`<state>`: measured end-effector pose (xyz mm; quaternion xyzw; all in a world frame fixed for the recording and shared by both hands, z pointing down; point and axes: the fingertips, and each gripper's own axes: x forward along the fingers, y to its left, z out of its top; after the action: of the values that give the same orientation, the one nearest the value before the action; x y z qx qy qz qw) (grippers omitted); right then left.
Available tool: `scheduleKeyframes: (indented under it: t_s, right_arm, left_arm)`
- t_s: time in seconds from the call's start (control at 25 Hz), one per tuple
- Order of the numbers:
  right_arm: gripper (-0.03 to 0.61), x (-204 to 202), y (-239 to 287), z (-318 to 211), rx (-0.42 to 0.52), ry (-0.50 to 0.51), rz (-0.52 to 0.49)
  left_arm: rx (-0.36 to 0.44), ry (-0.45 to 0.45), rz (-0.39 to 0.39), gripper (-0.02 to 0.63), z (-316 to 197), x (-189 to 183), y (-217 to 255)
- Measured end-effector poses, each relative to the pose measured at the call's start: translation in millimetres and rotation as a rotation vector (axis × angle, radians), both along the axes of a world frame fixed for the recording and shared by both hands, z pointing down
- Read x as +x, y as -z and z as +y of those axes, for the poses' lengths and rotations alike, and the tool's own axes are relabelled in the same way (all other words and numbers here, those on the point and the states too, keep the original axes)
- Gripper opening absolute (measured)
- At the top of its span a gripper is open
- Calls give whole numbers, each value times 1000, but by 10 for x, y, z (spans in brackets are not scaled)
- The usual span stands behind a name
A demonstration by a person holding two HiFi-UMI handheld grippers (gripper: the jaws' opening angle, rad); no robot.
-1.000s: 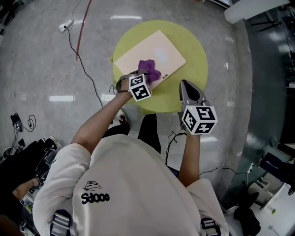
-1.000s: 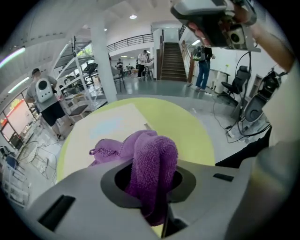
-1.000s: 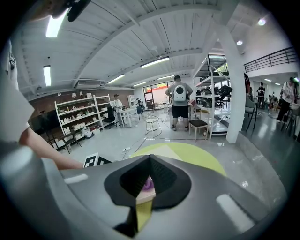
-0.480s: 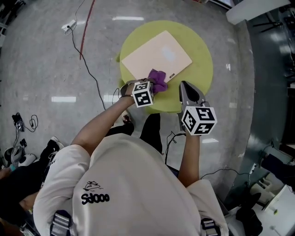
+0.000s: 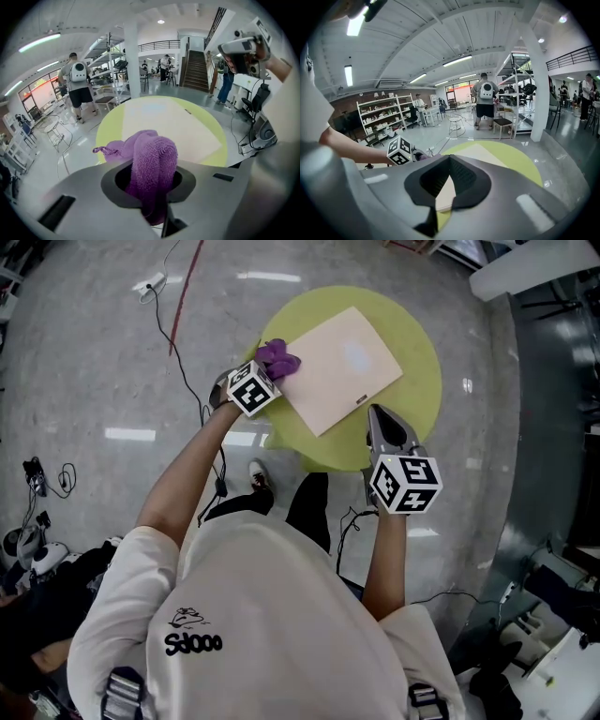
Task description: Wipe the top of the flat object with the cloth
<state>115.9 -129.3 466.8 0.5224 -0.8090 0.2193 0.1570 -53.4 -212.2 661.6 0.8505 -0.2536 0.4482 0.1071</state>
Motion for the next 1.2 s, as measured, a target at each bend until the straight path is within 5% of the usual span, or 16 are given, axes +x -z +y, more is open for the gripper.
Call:
scheduleKeyframes:
  t_s: [0.2,0.4,1.2]
  right_arm:
    - [9,-53,-22,18,-3,5,-2]
    - [9,1,-27,92,-7,-10,-5]
    - [9,455,8,271,-18,-50,-2]
  left_arm:
    - [-2,6,-20,64,96,-130,-11]
    - [-43,-120,-4,64,597,169,-62]
    - [-239,-295,86,64,1711,1099,-138]
